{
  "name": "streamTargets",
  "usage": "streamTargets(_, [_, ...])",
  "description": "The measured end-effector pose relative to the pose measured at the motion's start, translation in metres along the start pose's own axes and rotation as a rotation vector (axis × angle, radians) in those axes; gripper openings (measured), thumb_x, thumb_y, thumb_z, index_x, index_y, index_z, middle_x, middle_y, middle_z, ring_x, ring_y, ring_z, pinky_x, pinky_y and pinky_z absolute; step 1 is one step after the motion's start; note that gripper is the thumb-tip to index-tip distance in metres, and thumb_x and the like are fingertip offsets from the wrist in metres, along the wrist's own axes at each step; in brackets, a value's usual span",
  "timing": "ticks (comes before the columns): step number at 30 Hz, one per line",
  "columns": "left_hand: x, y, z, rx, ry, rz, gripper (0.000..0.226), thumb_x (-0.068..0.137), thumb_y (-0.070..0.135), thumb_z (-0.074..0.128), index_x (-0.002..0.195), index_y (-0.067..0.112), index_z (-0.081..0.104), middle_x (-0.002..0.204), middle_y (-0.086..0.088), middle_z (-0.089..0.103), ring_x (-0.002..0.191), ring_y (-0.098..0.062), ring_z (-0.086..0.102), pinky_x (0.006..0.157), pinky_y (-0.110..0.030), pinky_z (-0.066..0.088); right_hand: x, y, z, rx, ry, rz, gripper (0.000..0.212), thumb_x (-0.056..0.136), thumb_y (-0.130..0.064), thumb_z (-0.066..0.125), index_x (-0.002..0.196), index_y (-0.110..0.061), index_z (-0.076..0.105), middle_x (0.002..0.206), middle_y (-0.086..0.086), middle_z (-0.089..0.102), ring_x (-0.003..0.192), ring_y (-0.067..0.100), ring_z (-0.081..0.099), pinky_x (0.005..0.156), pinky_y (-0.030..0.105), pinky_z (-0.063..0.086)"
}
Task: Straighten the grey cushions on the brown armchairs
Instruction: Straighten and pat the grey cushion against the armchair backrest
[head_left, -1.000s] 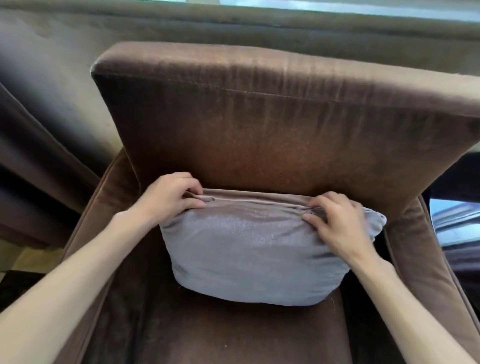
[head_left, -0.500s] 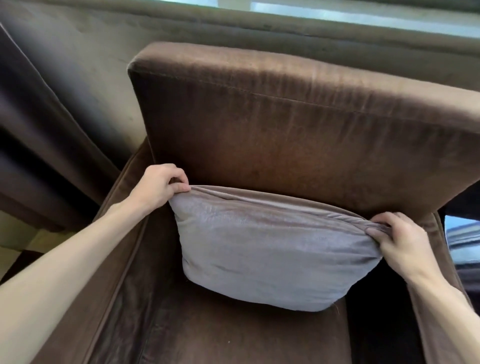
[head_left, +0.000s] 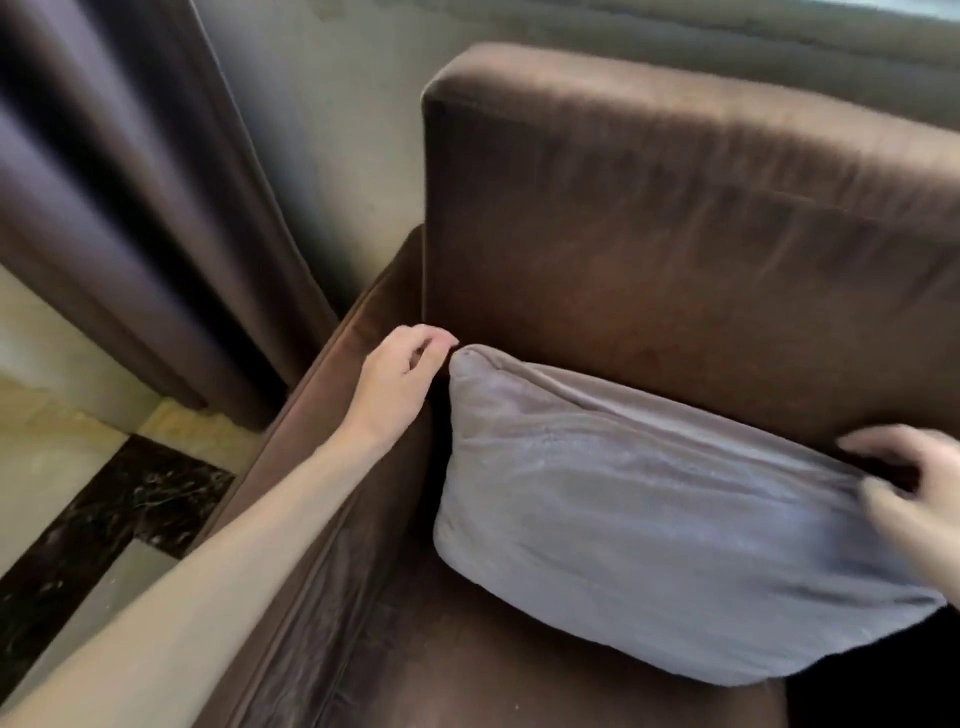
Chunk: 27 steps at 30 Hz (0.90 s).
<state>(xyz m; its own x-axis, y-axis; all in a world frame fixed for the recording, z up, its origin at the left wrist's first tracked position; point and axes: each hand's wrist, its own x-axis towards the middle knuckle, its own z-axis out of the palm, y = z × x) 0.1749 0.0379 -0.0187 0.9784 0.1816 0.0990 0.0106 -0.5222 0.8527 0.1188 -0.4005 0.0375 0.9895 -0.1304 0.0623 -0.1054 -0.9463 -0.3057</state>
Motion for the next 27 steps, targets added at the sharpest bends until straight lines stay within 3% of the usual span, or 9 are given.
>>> streamTargets(4, [-0.054,-0.060,0.029,-0.271,-0.061,-0.385,0.034,0.106,0.039,0.039,0.107,0.023,0.068,0.107,0.001,0.070,0.049,-0.004,0.050,0.048,-0.013,0.038,-0.003,-0.146,0.027,0.193,-0.063,-0.257,0.031,0.083,-0.002,0.070,0.110,-0.016,0.071,0.108,0.002,0.071,0.104,0.021,0.065,0.092,0.031,0.046])
streamTargets(8, [-0.087,-0.091,0.066,-0.448,-0.137,-0.817,0.065,0.104,0.055,0.021,0.135,0.012,0.058,0.131,-0.028,0.061,0.031,-0.006,0.047,0.031,-0.015,0.032,0.011,-0.230,0.079,0.289,-0.150,-0.444,0.032,0.089,-0.035,0.070,0.117,-0.021,0.065,0.113,-0.005,0.068,0.108,0.016,0.059,0.093,0.036,0.048])
streamTargets(10, [-0.092,-0.094,0.071,-0.562,-0.119,-0.988,0.072,0.103,0.058,0.016,0.141,0.012,0.055,0.137,-0.033,0.056,0.060,-0.026,0.072,0.031,-0.024,0.044,0.019,-0.254,0.097,0.210,-0.176,-0.461,0.037,0.088,-0.044,0.068,0.118,-0.021,0.063,0.114,-0.002,0.066,0.109,0.022,0.059,0.092,0.046,0.050])
streamTargets(12, [-0.095,-0.107,0.078,-0.610,-0.127,-1.091,0.071,0.103,0.057,0.015,0.137,0.011,0.058,0.132,-0.036,0.058,0.114,-0.047,0.063,0.041,-0.025,0.050,0.024,-0.268,0.112,0.140,-0.229,-0.408,0.040,0.088,-0.047,0.064,0.116,-0.019,0.064,0.109,0.003,0.065,0.105,0.028,0.060,0.090,0.051,0.050])
streamTargets(13, [-0.096,-0.118,0.085,-0.578,-0.153,-1.114,0.072,0.102,0.059,0.015,0.129,0.013,0.064,0.120,-0.034,0.066,0.116,-0.048,0.061,0.044,-0.023,0.050,0.026,-0.271,0.117,0.130,-0.252,-0.376,0.037,0.088,-0.046,0.063,0.112,-0.018,0.065,0.104,0.003,0.064,0.102,0.029,0.061,0.088,0.051,0.050])
streamTargets(16, [-0.099,-0.146,0.101,-0.396,-0.200,-1.094,0.082,0.095,0.072,0.014,0.089,0.016,0.074,0.076,-0.016,0.073,0.076,-0.034,0.071,0.063,-0.030,0.055,0.027,-0.270,0.123,0.197,-0.243,-0.343,0.023,0.089,-0.039,0.066,0.095,-0.017,0.067,0.089,-0.001,0.062,0.088,0.025,0.060,0.082,0.048,0.051])
streamTargets(19, [-0.105,-0.157,0.105,-0.300,-0.194,-1.048,0.087,0.099,0.065,0.009,0.070,0.007,0.067,0.044,-0.005,0.055,0.041,-0.019,0.057,0.051,-0.026,0.046,0.026,-0.272,0.121,0.290,-0.162,-0.340,0.014,0.087,-0.023,0.071,0.082,-0.011,0.066,0.077,-0.002,0.060,0.075,0.018,0.055,0.074,0.035,0.047])
streamTargets(25, [-0.114,-0.152,0.107,-0.229,-0.170,-1.042,0.083,0.105,0.054,0.014,0.066,0.003,0.066,0.045,-0.009,0.058,0.040,-0.019,0.054,0.051,-0.027,0.049,0.021,-0.274,0.113,0.425,0.001,-0.322,0.014,0.082,-0.009,0.074,0.072,-0.006,0.064,0.073,-0.002,0.062,0.072,0.015,0.053,0.064,0.020,0.039])
streamTargets(27, [-0.109,-0.153,0.108,-0.231,-0.197,-1.065,0.074,0.106,0.052,0.016,0.092,0.003,0.071,0.070,-0.017,0.071,0.053,-0.021,0.060,0.044,-0.023,0.050,0.020,-0.270,0.115,0.382,-0.034,-0.363,0.010,0.084,-0.020,0.075,0.079,-0.014,0.069,0.078,-0.008,0.064,0.076,0.011,0.056,0.070,0.026,0.044])
